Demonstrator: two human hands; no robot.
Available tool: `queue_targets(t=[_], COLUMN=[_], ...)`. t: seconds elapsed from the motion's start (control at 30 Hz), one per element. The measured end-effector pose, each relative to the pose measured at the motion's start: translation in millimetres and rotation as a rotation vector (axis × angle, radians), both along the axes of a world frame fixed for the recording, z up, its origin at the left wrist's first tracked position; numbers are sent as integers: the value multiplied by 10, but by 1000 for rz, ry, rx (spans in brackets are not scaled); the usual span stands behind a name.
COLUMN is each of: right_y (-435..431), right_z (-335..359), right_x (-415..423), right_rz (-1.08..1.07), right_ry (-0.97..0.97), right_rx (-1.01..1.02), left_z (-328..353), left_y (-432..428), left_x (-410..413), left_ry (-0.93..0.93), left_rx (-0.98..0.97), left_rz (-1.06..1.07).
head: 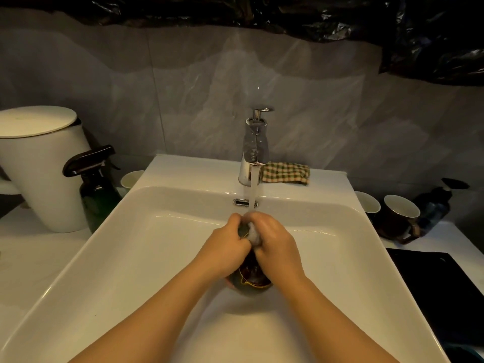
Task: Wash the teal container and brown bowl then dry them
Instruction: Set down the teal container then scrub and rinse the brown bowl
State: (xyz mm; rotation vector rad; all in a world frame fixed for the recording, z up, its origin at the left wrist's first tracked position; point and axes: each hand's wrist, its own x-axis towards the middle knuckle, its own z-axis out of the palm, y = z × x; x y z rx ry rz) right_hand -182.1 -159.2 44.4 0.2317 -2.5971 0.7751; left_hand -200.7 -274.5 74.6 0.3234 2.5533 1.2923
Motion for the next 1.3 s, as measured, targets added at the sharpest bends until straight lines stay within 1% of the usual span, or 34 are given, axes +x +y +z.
queue_targets(t=[0.03, 0.07, 0.1, 0.17, 0.23, 0.27, 0.3, 0.33, 0.37, 0.4, 0.43, 0.47, 0.5, 0.53, 0.57, 0.6, 0.63, 0.67, 0.7, 0.73, 0.77, 0.8, 0.83, 0.87, 0.9, 0.93, 0.97, 1.03, 1.07, 1.1, 1.13, 1.2, 1.23, 1.3], right_y=[0, -8, -34, -113, -179, -193, -197, -192, -171, -142, -110, -74, -51, -47, -42, -35, -12, 11, 15, 2, -7, -36, -77, -91, -84, -67, -39, 19, 43, 67, 84, 87, 82, 74], right_z=[-37, -30, -32, -7, 21, 62, 64, 99, 64, 54, 36, 33, 51, 66, 73, 63, 35, 24, 2, -6, -13, -7, -1, -14, -30, -37, -44, -7, 17, 37, 46, 95, 121, 147], right_x=[-26, -32, -34, -16, 14, 50, 62, 70, 41, 26, 11, 10, 25, 38, 41, 25, 3, -16, -31, -32, -41, -48, -41, -44, -59, -74, -92, -107, -93, -79, -67, -47, -44, -35], right_rz=[-78, -181, -285, -393, -372, -336, -315, -306, -348, -381, -415, -385, -297, -173, -60, -12, -26, -107, -218, -309, -346, -330, -315, -310, -319, -346, -365, -374, -382, -390, -399, -399, -392, -342], right_ry=[-93, -208, -324, -547, -825, -919, -960, -967, -915, -820, -691, -549, -388, -230, -95, -28, -31, -78, -165, -278, -394, -511, -623, -725, -784, -798, -766, -664, -617, -565, -515, -422, -384, -331], right_rx=[-83, -248, -489, -1039, -1480, -1619, -1676, -1658, -1517, -1266, -964, -674, -421, -246, -116, -41, -48, -92, -193, -378, -643, -920, -1123, -1213, -1193, -1108, -1032, -879, -790, -679, -566, -412, -357, -329], left_z=[-4, -4, -6, -18, -25, -26, -19, -12, -4, -1, -1, -9, -23, -33, -44, -52, -39, -34, -34, -39, -38, -35, -36, -33, -22, -16, -3, -12, -23, -28, -30, -18, -11, -13], left_y=[1, 6, 13, 26, 35, 31, 17, -3, -25, -38, -41, -30, -9, 13, 32, 48, 59, 64, 63, 61, 56, 54, 47, 39, 22, 0, -20, -50, -56, -56, -49, -36, -31, -35], left_x=[1, 4, 8, 23, 41, 37, 23, 4, -11, -25, -30, -21, 2, 23, 31, 30, 31, 23, 20, 16, 20, 21, 20, 15, 3, -22, -51, -92, -103, -100, -87, -59, -53, -66], left_ry=[8, 22, 52, 162, 231, 230, 212, 186, 158, 136, 120, 101, 72, 33, 4, -4, 7, 22, 41, 68, 107, 142, 147, 113, 34, -94, -273, -689, -861, -980, -1057, -1123, -1126, -1099], left_rx=[16, 38, 57, 76, 105, 126, 141, 147, 139, 106, 46, -19, -59, -60, -31, 4, 34, 61, 93, 124, 152, 170, 188, 215, 269, 371, 520, 825, 920, 960, 979, 1032, 1041, 989], left_rz=[41, 94, 152, 239, 280, 296, 304, 300, 281, 240, 177, 106, 49, 15, 8, 25, 59, 103, 157, 216, 263, 288, 294, 289, 274, 255, 237, 206, 190, 170, 147, 96, 86, 105])
